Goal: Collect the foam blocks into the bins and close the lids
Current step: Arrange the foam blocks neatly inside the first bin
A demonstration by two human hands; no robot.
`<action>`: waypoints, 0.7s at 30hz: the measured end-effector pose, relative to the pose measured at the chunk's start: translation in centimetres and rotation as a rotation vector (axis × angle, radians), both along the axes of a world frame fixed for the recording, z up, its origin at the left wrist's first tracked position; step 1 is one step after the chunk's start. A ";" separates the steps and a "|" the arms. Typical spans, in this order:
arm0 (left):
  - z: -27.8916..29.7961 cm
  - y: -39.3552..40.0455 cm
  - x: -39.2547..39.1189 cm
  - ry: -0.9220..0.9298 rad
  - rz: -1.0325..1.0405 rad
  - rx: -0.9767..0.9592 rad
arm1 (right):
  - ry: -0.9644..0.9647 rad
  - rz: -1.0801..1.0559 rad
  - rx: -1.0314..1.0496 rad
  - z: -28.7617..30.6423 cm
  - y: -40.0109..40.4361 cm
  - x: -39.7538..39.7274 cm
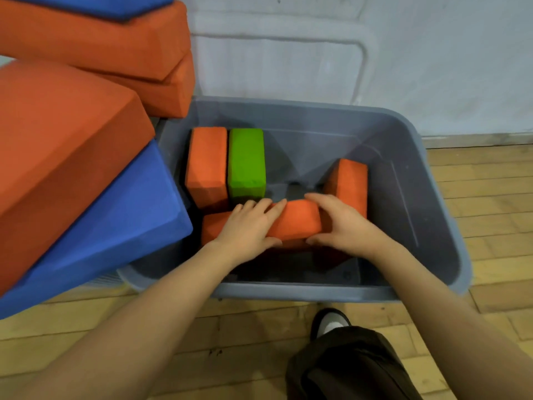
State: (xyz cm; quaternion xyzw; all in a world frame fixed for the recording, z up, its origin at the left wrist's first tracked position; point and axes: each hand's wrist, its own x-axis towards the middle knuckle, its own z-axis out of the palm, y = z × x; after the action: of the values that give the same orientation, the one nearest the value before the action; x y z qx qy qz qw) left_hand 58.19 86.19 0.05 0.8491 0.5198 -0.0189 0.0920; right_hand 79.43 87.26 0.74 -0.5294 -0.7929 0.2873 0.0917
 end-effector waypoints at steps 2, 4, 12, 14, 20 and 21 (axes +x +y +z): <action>1.2 -0.4 -0.1 -0.105 0.044 0.025 | 0.256 -0.076 0.033 1.7 -0.7 0.1; 2.2 -0.9 0.2 -0.211 0.079 0.021 | 0.338 -0.062 0.080 3.5 -1.3 -0.1; 3.0 -2.6 1.2 -0.636 0.270 0.066 | 0.227 -0.232 0.346 4.1 -2.5 -0.7; 2.7 -2.2 1.6 -0.621 0.287 0.111 | 0.229 -0.256 0.280 3.4 -2.5 -0.9; 2.4 -0.3 2.1 -0.681 0.353 0.115 | 0.338 -0.155 0.301 3.1 0.3 -1.0; 2.4 0.3 2.2 -0.671 0.332 0.144 | 0.350 -0.142 0.319 3.2 1.0 -0.9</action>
State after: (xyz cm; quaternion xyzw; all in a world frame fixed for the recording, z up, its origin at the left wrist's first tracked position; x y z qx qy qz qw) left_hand 60.40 86.44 2.49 0.7166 0.5912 0.3120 0.1990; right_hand 78.57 88.21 3.92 -0.5050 -0.7610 0.2387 0.3299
